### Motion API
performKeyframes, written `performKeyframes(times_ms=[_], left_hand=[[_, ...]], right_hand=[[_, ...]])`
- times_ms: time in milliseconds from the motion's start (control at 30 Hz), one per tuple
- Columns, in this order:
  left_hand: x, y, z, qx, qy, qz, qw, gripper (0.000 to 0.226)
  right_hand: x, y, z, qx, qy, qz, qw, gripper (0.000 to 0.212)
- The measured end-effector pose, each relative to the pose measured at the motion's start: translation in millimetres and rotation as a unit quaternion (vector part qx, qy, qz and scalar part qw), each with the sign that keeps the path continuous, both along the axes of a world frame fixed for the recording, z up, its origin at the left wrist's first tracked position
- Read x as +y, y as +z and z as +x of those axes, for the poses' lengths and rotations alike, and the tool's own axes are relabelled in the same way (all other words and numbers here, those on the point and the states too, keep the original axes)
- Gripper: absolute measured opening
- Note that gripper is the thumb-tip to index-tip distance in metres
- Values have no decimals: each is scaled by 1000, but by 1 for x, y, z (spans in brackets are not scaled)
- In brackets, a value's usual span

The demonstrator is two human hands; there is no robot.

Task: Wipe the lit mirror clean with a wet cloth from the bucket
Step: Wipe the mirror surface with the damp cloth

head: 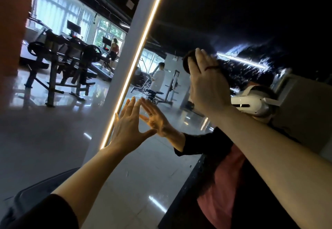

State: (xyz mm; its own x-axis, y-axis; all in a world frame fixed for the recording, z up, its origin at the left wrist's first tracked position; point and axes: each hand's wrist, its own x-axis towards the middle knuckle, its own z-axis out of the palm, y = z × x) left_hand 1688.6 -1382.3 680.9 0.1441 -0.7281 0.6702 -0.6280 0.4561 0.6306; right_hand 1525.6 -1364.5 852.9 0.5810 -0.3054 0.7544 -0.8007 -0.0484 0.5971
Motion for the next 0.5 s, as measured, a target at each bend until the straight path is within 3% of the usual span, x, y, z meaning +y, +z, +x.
performKeyframes(times_ms=[100, 233, 300, 367, 433, 500], left_hand=[[-5, -5, -11, -12, -17, 42, 999, 124], [-7, -7, -13, 14, -41, 65, 997, 127], [-8, -4, -4, 21, -23, 31, 999, 116], [-10, -1, 6, 33, -8, -6, 999, 110], [-13, -1, 11, 31, -12, -7, 999, 117], [-18, -3, 9, 35, -31, 30, 998, 125]], right_hand=[[-8, -21, 7, 80, -22, 35, 996, 57], [-2, -82, 7, 251, -36, 145, 957, 56], [-1, -70, 11, 222, -14, 132, 966, 52], [-8, -38, 21, 126, 6, 74, 989, 52], [-14, -2, 28, 32, -6, 0, 999, 52], [-21, 9, 33, 22, -32, -12, 999, 53]])
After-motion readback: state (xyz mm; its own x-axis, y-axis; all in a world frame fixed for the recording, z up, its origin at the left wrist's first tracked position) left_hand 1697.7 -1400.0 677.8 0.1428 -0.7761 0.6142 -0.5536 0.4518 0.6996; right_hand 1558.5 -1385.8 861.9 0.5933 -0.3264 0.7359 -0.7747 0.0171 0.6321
